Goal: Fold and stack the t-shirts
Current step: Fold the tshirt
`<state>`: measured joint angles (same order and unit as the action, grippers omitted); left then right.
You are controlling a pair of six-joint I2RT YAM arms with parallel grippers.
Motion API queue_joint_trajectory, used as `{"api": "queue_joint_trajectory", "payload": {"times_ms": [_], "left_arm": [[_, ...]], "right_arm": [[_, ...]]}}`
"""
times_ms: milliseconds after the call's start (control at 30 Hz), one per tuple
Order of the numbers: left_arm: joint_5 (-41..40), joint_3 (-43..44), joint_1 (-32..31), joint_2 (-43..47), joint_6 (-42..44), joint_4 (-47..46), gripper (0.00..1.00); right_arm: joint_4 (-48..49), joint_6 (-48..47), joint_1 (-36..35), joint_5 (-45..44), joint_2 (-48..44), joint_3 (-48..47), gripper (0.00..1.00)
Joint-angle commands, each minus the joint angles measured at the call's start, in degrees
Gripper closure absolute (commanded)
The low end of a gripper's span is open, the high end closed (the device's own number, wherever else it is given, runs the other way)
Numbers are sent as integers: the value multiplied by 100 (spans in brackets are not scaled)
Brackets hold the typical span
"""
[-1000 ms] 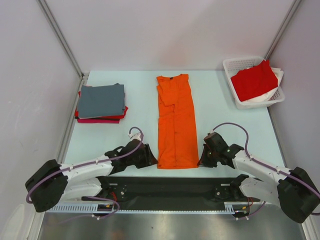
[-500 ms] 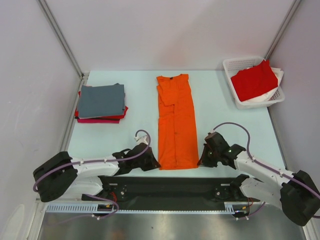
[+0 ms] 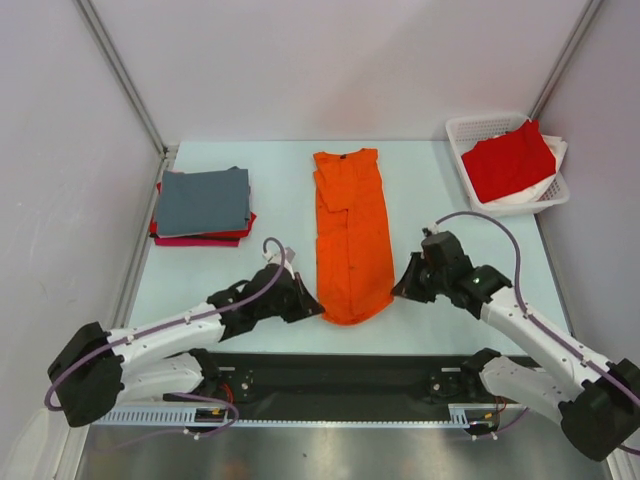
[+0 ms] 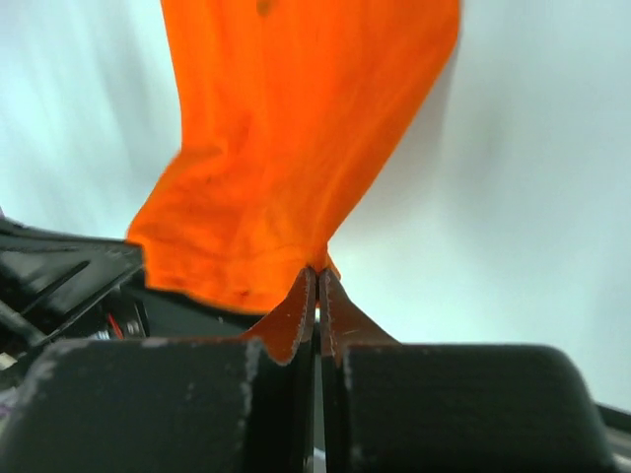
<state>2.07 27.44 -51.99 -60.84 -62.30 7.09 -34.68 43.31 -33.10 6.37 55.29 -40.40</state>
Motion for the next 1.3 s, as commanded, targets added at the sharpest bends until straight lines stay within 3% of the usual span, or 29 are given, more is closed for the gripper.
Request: {"api": "queue_joint_trajectory", "payload": {"times_ms": [0, 133, 433, 700, 1267], "left_arm": [[443, 419, 583, -24, 454, 55, 100], [576, 1085, 1504, -532, 798, 116, 100], [558, 2624, 2447, -2256, 1203, 178, 100], [769, 3531, 2641, -3609, 1326, 91, 100], [787, 4849, 3001, -4822, 1686, 38, 100]], "right_arm": [[127, -490, 461, 215, 332, -476, 100], [365, -815, 972, 488, 1035, -951, 100], [822, -1158, 1578, 567, 3125, -2417, 100], [954, -1220, 1825, 743, 4437, -3368, 100], [893, -1343, 2045, 716, 5606, -4545, 100]]}}
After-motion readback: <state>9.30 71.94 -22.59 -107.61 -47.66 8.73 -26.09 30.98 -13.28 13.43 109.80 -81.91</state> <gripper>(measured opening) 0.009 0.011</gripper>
